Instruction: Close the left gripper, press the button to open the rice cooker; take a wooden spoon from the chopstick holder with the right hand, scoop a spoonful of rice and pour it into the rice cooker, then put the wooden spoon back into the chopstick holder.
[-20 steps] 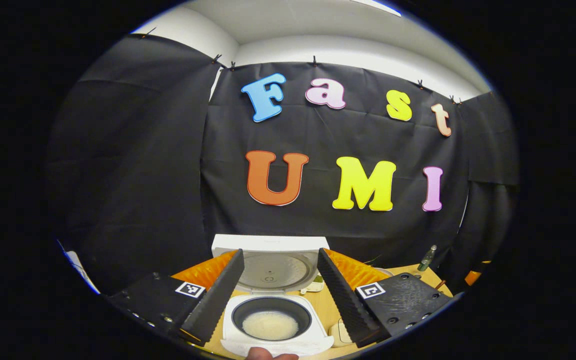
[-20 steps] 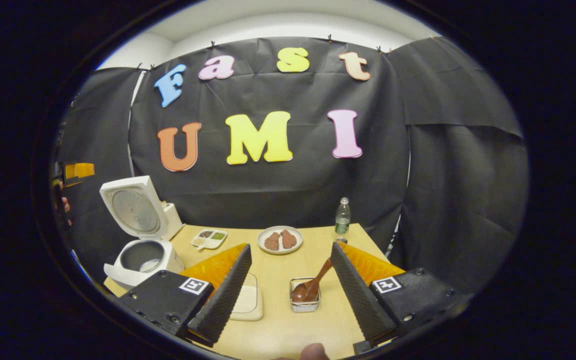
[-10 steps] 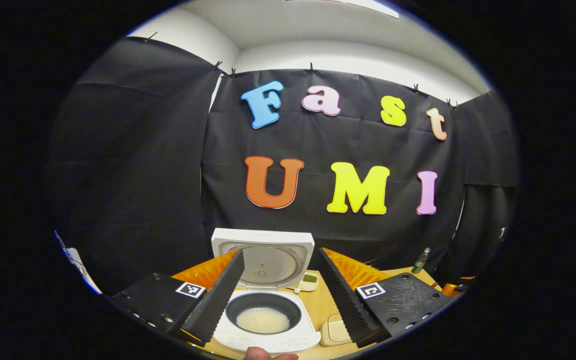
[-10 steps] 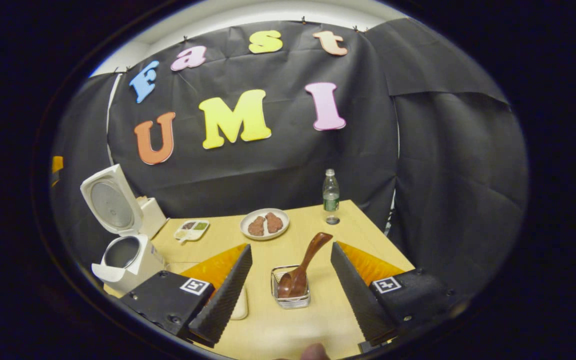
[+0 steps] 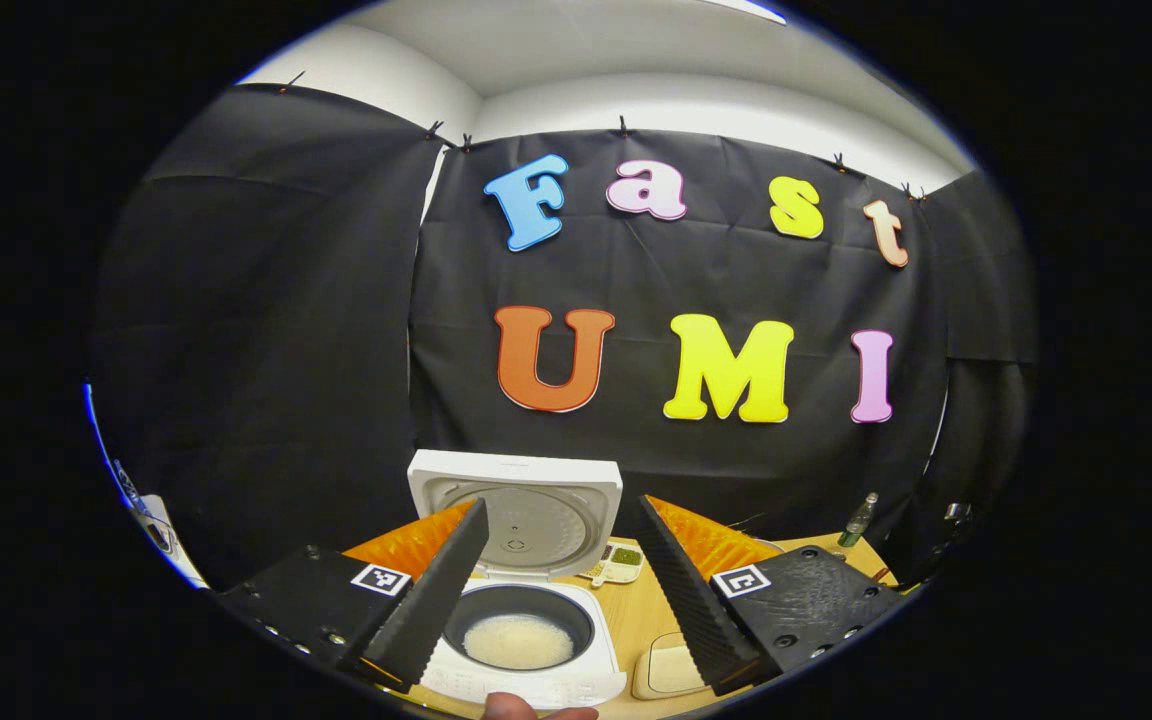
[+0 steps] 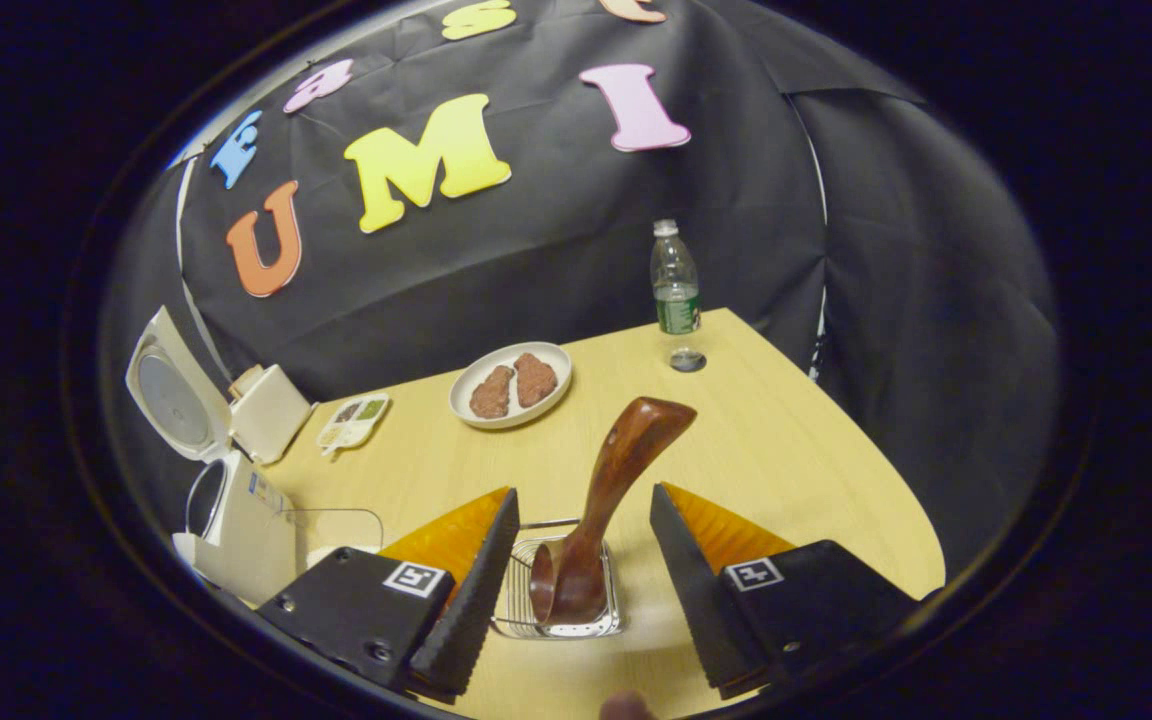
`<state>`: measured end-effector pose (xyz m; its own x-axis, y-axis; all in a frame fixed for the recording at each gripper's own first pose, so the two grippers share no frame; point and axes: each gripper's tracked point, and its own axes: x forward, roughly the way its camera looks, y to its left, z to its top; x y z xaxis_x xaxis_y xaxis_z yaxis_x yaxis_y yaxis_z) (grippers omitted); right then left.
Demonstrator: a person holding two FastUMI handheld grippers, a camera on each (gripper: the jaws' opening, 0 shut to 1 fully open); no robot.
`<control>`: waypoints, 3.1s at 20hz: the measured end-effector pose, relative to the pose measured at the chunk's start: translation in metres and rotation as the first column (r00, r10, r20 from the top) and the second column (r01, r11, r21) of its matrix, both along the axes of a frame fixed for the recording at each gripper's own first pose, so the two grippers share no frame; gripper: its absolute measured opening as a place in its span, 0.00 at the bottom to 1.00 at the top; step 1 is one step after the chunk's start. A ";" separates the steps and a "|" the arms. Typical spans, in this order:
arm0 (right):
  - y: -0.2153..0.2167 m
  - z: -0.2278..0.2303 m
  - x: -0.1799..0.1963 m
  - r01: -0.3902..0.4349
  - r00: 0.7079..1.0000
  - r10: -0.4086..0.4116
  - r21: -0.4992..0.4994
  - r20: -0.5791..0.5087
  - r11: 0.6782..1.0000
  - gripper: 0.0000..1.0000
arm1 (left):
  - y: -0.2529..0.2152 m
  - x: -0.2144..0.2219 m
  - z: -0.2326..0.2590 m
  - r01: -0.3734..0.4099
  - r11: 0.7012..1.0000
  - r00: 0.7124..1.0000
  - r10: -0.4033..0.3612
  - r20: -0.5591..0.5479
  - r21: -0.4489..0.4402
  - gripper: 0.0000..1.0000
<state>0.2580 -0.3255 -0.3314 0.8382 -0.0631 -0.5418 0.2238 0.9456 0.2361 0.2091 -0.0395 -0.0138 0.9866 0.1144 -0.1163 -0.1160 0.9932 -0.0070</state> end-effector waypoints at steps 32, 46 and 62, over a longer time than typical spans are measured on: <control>0.215 0.093 -0.024 -0.211 0.972 0.233 -0.291 0.041 0.933 0.11 | 0.112 -0.050 -0.023 0.039 0.999 0.998 -0.040 -0.052 -0.017 0.94; 0.269 -0.010 -0.018 -0.253 0.967 0.244 -0.334 -0.067 0.908 0.11 | 0.175 -0.086 -0.039 -0.020 1.000 0.988 0.022 -0.151 0.019 0.94; 0.267 -0.004 -0.010 -0.008 0.997 0.041 0.459 -0.062 0.888 0.11 | 0.171 -0.086 -0.029 -0.028 1.000 0.990 0.028 -0.137 0.005 0.94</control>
